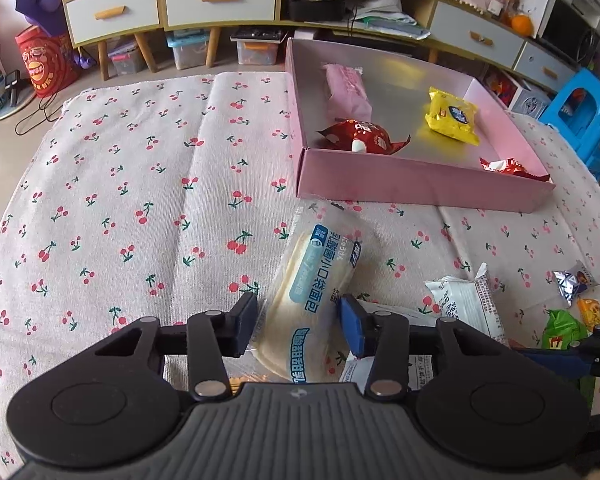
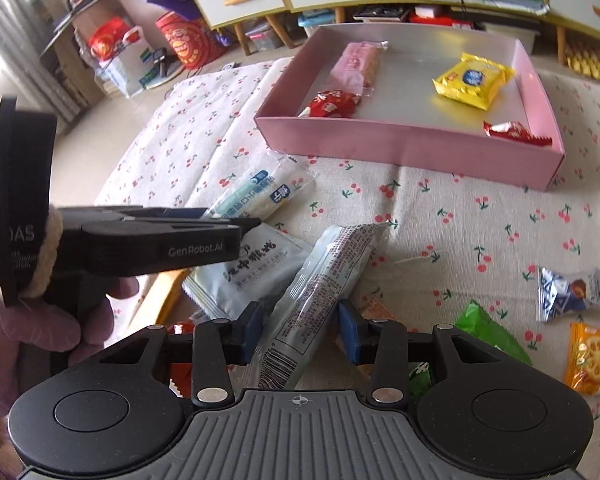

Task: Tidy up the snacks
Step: 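Carry the milk-stick packet with the left tool while the right carries the silver packet over the box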

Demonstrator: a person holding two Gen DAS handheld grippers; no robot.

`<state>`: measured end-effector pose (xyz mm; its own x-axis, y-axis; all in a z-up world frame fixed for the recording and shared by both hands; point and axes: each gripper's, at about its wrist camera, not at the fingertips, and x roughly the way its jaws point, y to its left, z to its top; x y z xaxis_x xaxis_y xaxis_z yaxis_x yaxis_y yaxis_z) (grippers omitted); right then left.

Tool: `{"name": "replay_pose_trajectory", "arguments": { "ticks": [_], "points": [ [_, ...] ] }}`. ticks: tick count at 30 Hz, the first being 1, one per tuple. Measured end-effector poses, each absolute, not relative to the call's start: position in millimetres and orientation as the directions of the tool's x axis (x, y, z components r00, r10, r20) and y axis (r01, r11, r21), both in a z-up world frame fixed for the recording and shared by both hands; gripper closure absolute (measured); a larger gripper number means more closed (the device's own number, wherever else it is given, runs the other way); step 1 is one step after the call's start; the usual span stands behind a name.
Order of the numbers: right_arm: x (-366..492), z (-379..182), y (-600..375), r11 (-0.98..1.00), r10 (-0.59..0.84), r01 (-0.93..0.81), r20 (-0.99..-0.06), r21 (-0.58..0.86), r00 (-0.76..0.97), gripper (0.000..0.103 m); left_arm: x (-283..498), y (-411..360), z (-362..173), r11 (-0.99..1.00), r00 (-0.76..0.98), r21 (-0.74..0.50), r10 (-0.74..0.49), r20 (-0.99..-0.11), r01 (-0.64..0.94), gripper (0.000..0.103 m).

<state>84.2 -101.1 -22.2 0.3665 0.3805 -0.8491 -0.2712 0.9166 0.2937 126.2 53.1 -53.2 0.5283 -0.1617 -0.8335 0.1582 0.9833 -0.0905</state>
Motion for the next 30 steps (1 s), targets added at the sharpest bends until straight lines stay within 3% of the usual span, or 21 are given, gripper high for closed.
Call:
{"name": "replay_pose_trajectory", "arguments": {
  "ticks": [9, 15, 26, 30],
  "points": [
    [81.9, -15.1, -103.4, 0.921, 0.367, -0.273, -0.855, 0.279, 0.366, 0.071, 127.8, 55.2, -47.2, 0.982, 0.514, -0.149, -0.188, -0.837, 0.116, 0.078],
    [89.9, -7.9, -119.7, 0.91, 0.413, -0.207, -0.836, 0.36, 0.361, 0.076, 128.6, 59.2, -44.9, 0.98, 0.504, -0.183, -0.195, -0.841, 0.074, 0.08],
    [113.6, -13.3, -146.9, 0.941, 0.337, -0.136, -0.839, 0.309, 0.427, 0.08, 127.1, 62.1, -46.5, 0.981, 0.483, -0.19, -0.187, -0.855, 0.042, 0.081],
    [127.4, -20.1, -166.3, 0.931, 0.352, -0.073, -0.827, 0.358, 0.438, 0.077, 127.0, 60.2, -46.4, 0.983, 0.482, -0.177, -0.179, -0.858, 0.05, 0.08]
  ]
}}
